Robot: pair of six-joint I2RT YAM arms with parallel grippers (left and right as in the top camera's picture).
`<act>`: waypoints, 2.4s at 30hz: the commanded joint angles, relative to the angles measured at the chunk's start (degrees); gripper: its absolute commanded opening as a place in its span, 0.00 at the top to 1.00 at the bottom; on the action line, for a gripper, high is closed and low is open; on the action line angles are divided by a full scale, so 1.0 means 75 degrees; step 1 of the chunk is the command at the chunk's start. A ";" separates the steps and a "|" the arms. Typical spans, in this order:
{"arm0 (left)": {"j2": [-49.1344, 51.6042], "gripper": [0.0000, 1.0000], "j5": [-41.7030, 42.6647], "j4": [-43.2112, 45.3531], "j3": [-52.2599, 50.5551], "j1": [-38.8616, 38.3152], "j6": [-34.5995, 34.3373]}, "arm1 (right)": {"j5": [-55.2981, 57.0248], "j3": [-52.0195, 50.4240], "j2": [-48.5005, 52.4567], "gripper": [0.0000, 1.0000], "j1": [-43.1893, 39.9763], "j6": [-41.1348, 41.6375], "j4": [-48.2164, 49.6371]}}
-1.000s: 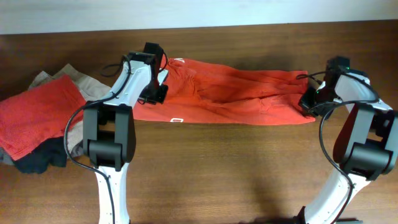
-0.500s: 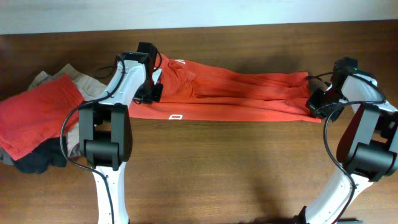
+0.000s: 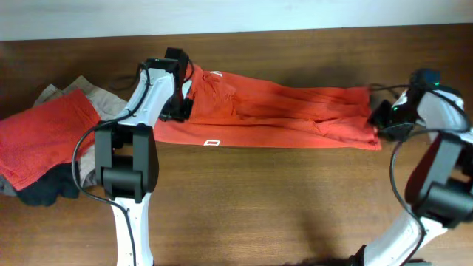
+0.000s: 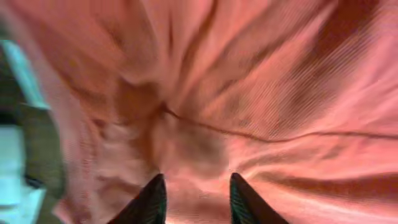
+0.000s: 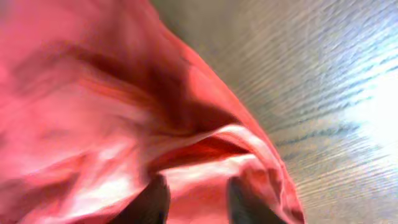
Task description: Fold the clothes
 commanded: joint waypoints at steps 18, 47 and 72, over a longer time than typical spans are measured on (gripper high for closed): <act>-0.0405 0.34 0.0376 0.1402 0.0525 -0.0105 0.0128 | -0.1221 0.0050 -0.0402 0.15 0.0571 -0.1183 0.1915; -0.2020 0.30 0.0248 -0.0889 0.2043 -0.0099 0.0125 | -0.3445 0.0047 0.1789 0.03 -0.0647 -0.4584 0.0784; -0.2509 0.34 -0.0073 -0.1323 0.2092 -0.0099 0.0128 | -0.2611 0.0050 0.1827 0.83 -0.0058 -0.2343 0.1880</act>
